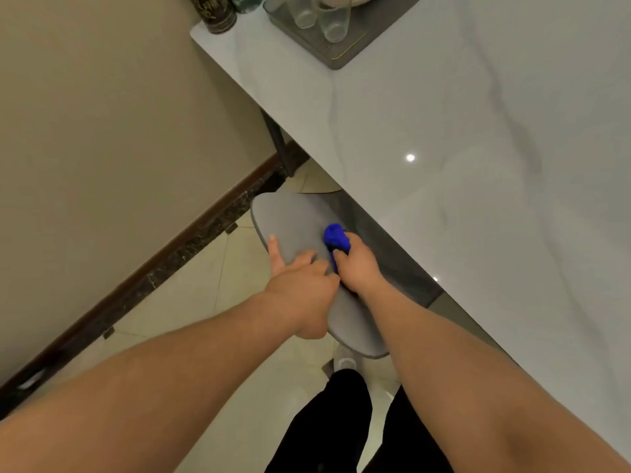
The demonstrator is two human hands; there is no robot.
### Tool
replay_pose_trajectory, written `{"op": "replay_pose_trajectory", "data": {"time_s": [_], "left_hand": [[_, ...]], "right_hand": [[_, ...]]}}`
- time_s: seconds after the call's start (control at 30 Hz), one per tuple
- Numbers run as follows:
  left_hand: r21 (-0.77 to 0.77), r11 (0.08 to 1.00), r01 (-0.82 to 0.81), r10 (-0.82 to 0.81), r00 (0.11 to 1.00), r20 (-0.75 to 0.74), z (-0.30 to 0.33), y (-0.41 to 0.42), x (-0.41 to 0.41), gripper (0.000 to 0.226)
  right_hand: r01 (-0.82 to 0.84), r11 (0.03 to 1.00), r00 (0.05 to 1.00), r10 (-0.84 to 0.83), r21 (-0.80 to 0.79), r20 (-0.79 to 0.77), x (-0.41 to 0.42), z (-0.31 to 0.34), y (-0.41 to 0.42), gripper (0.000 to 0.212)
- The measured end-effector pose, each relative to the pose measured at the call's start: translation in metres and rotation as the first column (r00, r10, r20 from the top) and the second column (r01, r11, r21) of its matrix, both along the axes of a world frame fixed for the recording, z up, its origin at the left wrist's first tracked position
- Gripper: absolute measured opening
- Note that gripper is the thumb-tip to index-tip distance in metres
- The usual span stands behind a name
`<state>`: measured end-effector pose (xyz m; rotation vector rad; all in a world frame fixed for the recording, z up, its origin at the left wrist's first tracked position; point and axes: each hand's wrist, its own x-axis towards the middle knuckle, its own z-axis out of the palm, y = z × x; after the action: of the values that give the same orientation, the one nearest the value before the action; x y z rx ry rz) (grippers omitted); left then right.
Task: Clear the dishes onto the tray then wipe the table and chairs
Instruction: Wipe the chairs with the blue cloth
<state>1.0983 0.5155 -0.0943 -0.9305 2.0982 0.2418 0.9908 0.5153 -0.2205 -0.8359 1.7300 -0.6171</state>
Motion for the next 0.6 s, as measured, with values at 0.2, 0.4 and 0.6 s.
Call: {"op": "replay_pose_trajectory", "data": {"time_s": [0.2,0.4,0.6], "left_hand": [[0.013,1.000,-0.007,0.007,0.999,0.035,0.001,-0.001,-0.002,0.060],[0.029,0.999,0.012,-0.012,1.000,-0.001,0.005,-0.003,-0.001,0.063],[-0.001,1.000,-0.014,0.014,1.000,0.025,0.007,-0.001,-0.005,0.061]], "right_hand": [[-0.245,0.968,0.968,0.242,-0.053,-0.063,-0.026,-0.022,0.023,0.049],[-0.334,0.796,0.839,0.495,0.505,-0.225,-0.089,-0.037,0.074,0.039],[-0.324,0.929,0.943,0.333,0.179,-0.023,-0.007,0.012,-0.018,0.013]]}}
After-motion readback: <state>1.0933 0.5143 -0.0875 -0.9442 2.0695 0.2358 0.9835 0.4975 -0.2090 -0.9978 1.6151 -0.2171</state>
